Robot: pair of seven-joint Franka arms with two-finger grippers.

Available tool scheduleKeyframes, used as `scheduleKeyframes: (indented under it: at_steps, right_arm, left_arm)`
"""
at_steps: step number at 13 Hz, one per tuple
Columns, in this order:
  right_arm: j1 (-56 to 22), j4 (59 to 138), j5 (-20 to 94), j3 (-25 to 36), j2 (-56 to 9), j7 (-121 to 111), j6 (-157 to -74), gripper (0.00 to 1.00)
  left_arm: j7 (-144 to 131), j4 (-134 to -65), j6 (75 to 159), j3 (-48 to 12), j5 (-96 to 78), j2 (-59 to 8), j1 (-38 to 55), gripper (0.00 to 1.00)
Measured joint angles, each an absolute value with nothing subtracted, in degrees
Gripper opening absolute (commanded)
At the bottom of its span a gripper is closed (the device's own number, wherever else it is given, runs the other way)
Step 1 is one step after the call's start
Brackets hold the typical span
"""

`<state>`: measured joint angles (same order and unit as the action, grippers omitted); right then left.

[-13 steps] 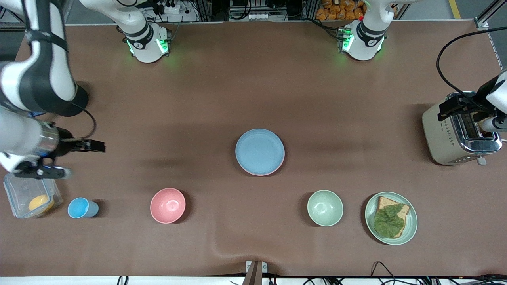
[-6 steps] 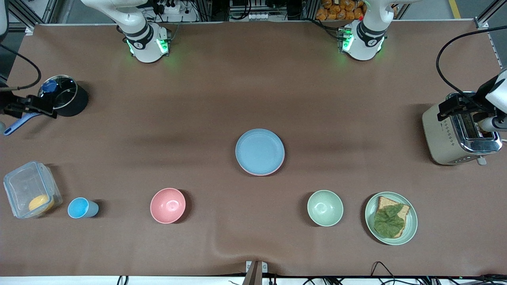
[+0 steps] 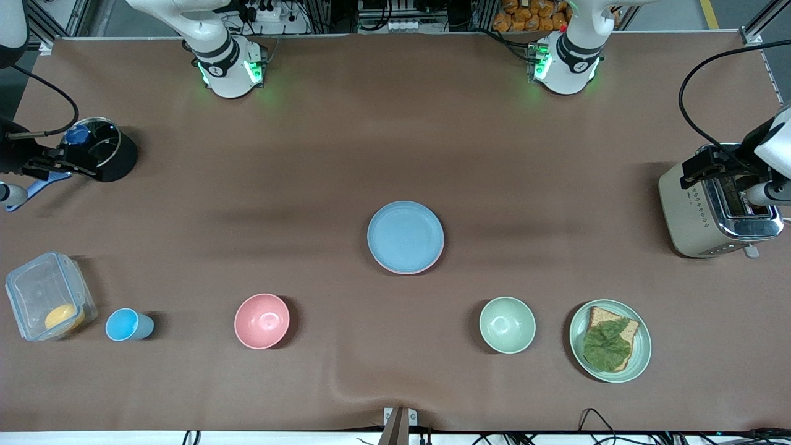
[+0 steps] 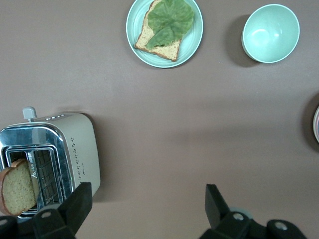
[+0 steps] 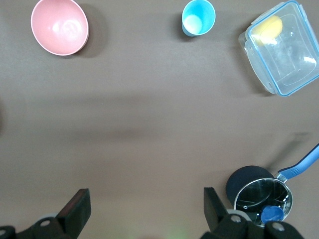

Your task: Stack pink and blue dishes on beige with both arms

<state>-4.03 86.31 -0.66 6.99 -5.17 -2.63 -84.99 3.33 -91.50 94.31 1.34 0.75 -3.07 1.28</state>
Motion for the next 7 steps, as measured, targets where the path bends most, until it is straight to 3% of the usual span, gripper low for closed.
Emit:
scheduleKeyframes:
  at_steps: [7]
  right_arm:
    - [-4.03,86.38,-0.66,6.48,-5.17,-2.62,-85.14,1.0]
  left_arm:
    - [3.33,-91.5,94.31,1.34,0.75,-3.07,1.34,1.0]
